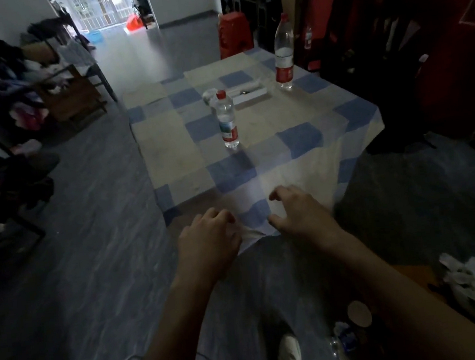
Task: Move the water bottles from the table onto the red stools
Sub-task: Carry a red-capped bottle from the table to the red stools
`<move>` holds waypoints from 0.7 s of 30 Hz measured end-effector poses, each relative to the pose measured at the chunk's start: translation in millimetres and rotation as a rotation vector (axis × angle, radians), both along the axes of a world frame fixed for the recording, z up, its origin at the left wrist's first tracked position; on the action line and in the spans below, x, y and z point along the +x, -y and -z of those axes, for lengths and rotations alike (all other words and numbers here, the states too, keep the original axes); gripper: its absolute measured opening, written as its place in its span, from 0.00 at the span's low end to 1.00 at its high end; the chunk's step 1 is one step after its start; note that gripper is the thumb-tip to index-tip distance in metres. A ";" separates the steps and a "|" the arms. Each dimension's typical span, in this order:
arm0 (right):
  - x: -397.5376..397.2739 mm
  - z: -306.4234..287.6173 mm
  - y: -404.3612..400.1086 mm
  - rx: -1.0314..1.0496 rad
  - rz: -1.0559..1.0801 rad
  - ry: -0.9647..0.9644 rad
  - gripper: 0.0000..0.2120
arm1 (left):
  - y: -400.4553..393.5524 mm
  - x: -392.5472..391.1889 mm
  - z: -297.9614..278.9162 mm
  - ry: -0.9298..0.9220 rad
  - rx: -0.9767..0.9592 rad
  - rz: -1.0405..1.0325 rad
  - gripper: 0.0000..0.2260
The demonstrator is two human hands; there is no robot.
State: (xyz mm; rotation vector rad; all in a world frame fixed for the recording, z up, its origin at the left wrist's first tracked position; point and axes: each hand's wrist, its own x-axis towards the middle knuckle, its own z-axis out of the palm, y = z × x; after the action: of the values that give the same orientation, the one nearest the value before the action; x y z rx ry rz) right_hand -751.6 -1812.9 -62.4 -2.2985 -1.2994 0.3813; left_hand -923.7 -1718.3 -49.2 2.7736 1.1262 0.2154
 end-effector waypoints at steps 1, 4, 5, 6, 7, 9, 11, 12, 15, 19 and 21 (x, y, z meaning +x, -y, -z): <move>9.3 0.2 -14.5 -0.006 -0.011 -0.005 0.20 | -14.0 9.3 -2.8 0.004 -0.005 -0.016 0.12; 34.8 -1.8 -52.4 -0.025 -0.031 0.007 0.20 | -51.8 31.8 -9.6 0.022 -0.005 -0.053 0.13; 41.3 -2.1 -62.1 -0.030 -0.038 -0.001 0.20 | -62.3 37.5 -11.3 0.022 -0.009 -0.060 0.13; 47.4 -2.1 -70.5 -0.033 -0.044 -0.013 0.19 | -72.2 42.9 -11.9 0.017 -0.022 -0.064 0.13; 53.4 -1.1 -78.5 -0.040 -0.050 -0.022 0.19 | -82.5 49.0 -11.9 0.011 -0.036 -0.064 0.13; 67.9 1.2 -95.2 -0.058 -0.052 -0.029 0.20 | -105.9 65.6 -10.6 0.000 -0.060 -0.062 0.12; 84.9 2.2 -112.5 -0.082 -0.048 -0.044 0.20 | -129.7 83.7 -7.7 0.015 -0.106 -0.062 0.12; 93.3 2.8 -121.1 -0.089 -0.046 -0.052 0.20 | -141.0 92.6 -5.4 0.023 -0.125 -0.060 0.12; 116.4 7.8 -149.2 -0.094 -0.023 -0.069 0.19 | -179.6 117.7 3.7 0.020 -0.130 -0.037 0.13; 143.3 13.0 -200.7 -0.121 -0.012 -0.114 0.19 | -246.4 148.9 15.6 0.009 -0.171 -0.030 0.14; 154.3 13.3 -231.3 -0.131 0.007 -0.124 0.19 | -282.2 166.0 19.7 0.010 -0.165 -0.017 0.14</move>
State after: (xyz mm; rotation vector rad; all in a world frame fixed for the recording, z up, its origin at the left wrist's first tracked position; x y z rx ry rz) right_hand -597.3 -1581.6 -75.7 -2.3440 -1.2389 0.6130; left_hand -757.7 -1436.2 -68.9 2.6168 1.1116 0.1308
